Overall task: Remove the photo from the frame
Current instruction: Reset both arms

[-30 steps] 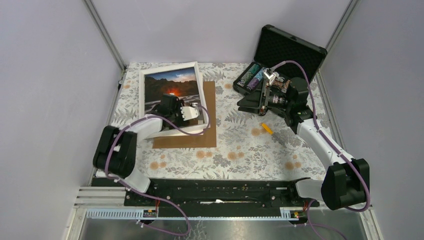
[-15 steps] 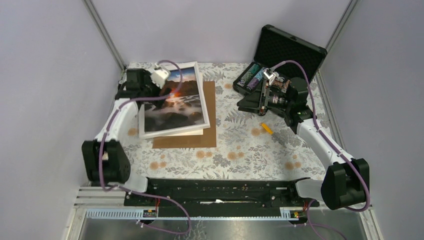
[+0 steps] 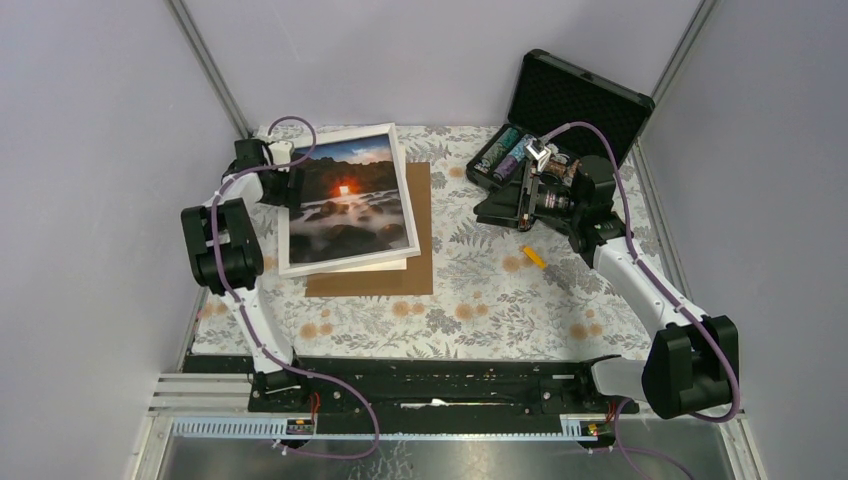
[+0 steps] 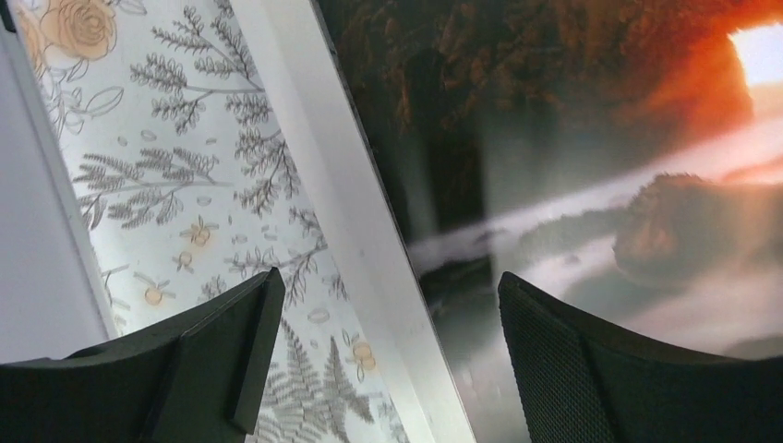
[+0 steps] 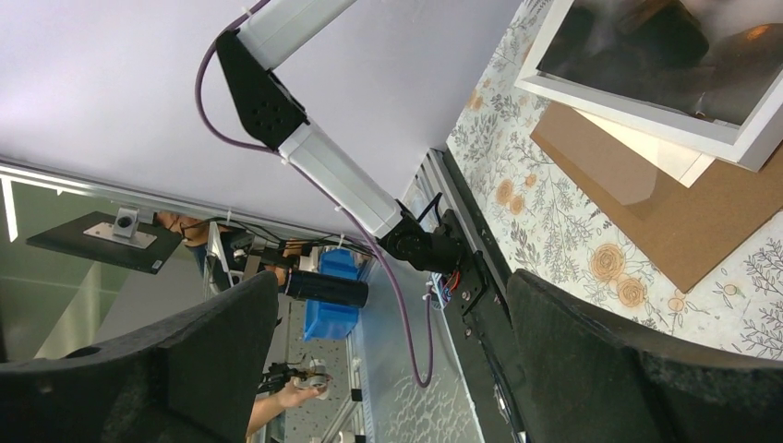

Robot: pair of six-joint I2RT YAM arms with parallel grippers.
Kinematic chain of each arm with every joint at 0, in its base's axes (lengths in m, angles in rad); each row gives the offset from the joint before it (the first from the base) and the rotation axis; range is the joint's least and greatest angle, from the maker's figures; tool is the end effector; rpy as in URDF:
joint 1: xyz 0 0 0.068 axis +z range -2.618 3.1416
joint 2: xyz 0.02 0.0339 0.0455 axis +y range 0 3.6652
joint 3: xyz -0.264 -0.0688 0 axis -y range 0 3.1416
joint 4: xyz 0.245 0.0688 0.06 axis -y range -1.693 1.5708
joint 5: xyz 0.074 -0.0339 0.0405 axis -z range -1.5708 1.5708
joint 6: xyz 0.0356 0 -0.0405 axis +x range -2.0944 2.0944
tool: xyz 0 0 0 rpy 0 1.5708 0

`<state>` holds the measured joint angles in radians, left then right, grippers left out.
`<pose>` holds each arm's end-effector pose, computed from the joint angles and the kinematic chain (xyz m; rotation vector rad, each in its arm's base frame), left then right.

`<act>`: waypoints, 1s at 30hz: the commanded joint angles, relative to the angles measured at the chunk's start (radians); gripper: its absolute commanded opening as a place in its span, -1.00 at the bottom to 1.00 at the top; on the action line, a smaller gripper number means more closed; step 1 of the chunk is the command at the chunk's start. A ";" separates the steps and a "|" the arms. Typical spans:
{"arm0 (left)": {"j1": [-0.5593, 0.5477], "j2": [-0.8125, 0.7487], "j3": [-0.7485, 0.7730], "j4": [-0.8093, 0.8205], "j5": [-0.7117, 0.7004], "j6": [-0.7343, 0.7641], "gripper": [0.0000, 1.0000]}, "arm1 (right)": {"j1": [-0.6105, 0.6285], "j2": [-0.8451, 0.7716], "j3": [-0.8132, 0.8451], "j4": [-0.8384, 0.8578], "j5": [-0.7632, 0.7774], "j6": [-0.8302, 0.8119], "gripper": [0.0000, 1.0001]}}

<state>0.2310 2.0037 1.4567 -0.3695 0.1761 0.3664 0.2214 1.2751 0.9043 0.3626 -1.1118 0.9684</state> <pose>0.4274 0.0941 0.1904 0.2406 2.4560 0.0382 0.2690 0.0933 0.3324 -0.3368 1.8640 1.7261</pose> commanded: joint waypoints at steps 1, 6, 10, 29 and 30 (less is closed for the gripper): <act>0.012 0.071 0.096 0.038 0.039 -0.003 0.77 | -0.005 0.004 0.007 0.005 -0.008 -0.023 0.99; 0.010 0.120 0.111 -0.013 0.201 0.056 0.51 | -0.005 0.009 0.011 -0.002 -0.003 -0.027 0.99; -0.002 0.087 0.054 -0.035 0.281 0.092 0.39 | -0.005 0.012 0.014 -0.007 -0.002 -0.027 0.99; -0.114 -0.046 -0.176 -0.011 0.254 0.283 0.33 | -0.005 0.002 0.004 -0.016 0.003 -0.030 0.99; -0.117 -0.054 -0.180 -0.021 0.253 0.310 0.35 | -0.005 0.001 0.001 -0.016 0.004 -0.030 0.99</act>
<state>0.1532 1.9869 1.3117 -0.3298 0.3840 0.5667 0.2214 1.2896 0.9043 0.3252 -1.1091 0.9596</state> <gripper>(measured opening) 0.664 0.994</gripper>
